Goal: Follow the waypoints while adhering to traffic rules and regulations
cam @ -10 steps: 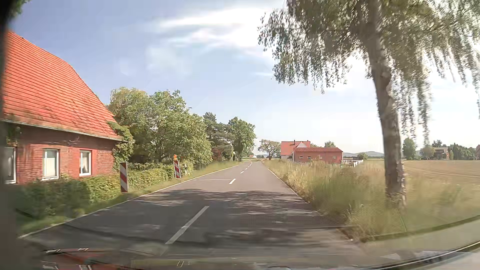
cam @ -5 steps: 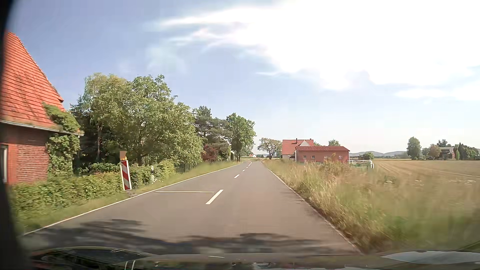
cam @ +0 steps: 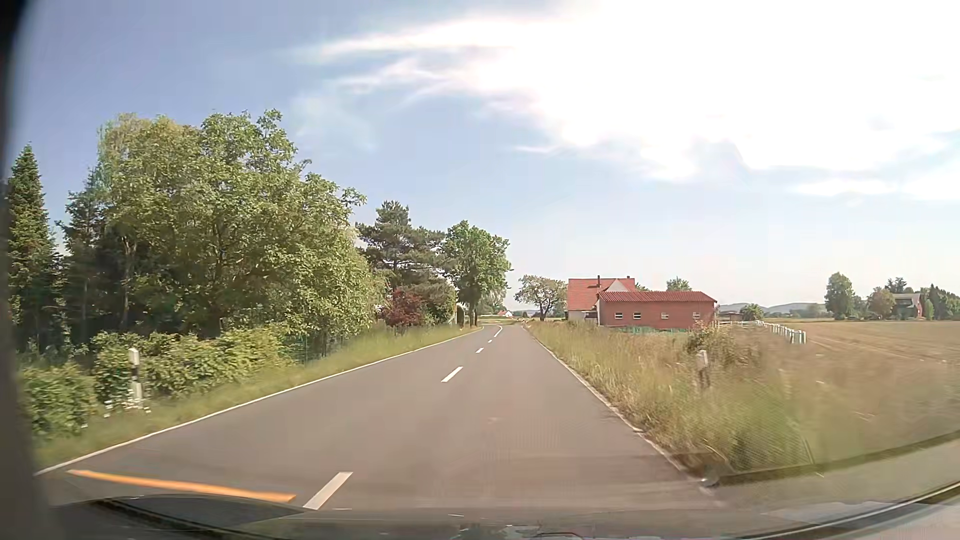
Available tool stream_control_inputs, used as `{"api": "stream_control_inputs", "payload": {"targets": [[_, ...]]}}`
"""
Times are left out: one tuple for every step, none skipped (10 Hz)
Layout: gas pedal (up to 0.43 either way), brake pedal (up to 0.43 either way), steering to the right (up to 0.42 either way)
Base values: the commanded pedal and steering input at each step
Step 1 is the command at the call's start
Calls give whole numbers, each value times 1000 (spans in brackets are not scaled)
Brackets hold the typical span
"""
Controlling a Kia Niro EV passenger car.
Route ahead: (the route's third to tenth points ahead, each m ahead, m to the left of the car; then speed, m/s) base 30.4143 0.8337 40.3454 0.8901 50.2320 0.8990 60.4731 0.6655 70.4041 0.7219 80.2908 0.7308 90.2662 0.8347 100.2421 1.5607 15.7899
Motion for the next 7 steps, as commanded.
{"api": "stream_control_inputs", "payload": {"targets": [[280, 0, 0], [280, 0, 0], [280, 0, 0], [280, 0, 0], [280, 0, 0], [280, 0, 0], [280, 0, 0]]}}
